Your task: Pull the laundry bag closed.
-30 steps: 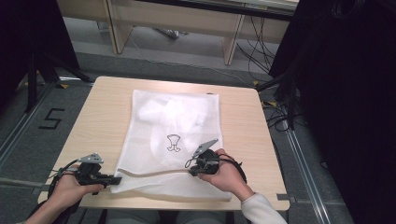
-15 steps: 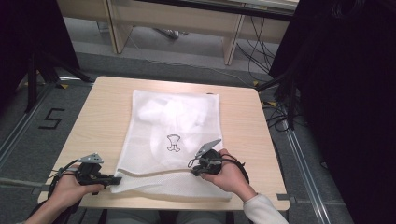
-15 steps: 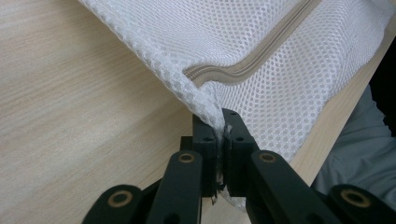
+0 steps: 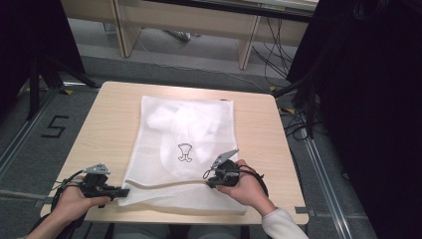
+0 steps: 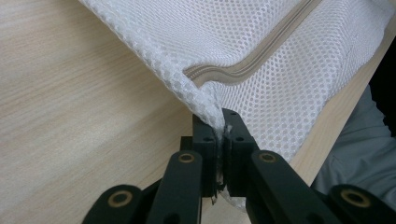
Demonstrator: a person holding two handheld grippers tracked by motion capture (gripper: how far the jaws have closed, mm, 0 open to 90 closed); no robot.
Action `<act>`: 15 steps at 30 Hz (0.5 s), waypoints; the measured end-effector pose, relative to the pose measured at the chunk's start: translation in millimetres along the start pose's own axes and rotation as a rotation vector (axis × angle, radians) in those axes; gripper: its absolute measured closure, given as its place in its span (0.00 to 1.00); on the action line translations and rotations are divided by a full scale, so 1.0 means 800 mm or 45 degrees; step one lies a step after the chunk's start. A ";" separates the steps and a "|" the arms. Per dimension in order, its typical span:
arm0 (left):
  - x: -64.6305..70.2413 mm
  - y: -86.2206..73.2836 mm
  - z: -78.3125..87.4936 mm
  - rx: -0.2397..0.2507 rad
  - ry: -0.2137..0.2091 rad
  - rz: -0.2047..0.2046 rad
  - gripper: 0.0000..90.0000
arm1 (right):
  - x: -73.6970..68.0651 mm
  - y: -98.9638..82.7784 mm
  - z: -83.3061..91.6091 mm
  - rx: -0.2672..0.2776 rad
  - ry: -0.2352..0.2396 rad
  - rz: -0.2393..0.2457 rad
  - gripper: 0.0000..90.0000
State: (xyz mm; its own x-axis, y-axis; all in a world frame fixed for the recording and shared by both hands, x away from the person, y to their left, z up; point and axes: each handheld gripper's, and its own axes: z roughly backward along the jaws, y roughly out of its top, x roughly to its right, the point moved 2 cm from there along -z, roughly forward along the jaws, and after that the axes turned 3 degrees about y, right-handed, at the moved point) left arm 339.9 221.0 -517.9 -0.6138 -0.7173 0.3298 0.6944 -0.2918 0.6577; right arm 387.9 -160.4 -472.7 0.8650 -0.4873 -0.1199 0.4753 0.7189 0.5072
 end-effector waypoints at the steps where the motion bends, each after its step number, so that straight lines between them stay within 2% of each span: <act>1: 0.000 0.000 0.000 0.001 -0.003 0.000 0.95 | 0.000 -0.001 0.000 0.003 -0.004 -0.001 0.92; 2: 0.000 0.000 0.000 0.001 -0.001 0.002 0.95 | 0.000 -0.002 0.001 0.004 0.002 -0.020 0.92; 6: 0.000 0.000 0.000 0.001 -0.003 0.001 0.95 | 0.002 -0.004 0.003 0.006 -0.003 -0.017 0.92; 8: 0.000 0.000 -0.001 0.005 -0.003 0.006 0.95 | 0.001 -0.005 0.004 -0.002 -0.006 -0.041 0.92; 10: 0.000 0.000 0.000 0.000 -0.003 0.000 0.95 | 0.003 -0.005 0.003 0.012 -0.002 -0.019 0.92; 15: 0.000 0.000 0.000 0.002 -0.003 0.001 0.95 | 0.004 -0.005 0.003 0.013 0.008 -0.014 0.92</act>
State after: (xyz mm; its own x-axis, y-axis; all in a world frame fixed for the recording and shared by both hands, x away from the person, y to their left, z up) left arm 339.9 221.0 -517.9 -0.6141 -0.7162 0.3316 0.6943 -0.2905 0.6584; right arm 388.0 -166.0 -473.4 0.8607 -0.4920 -0.1309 0.4832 0.7085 0.5143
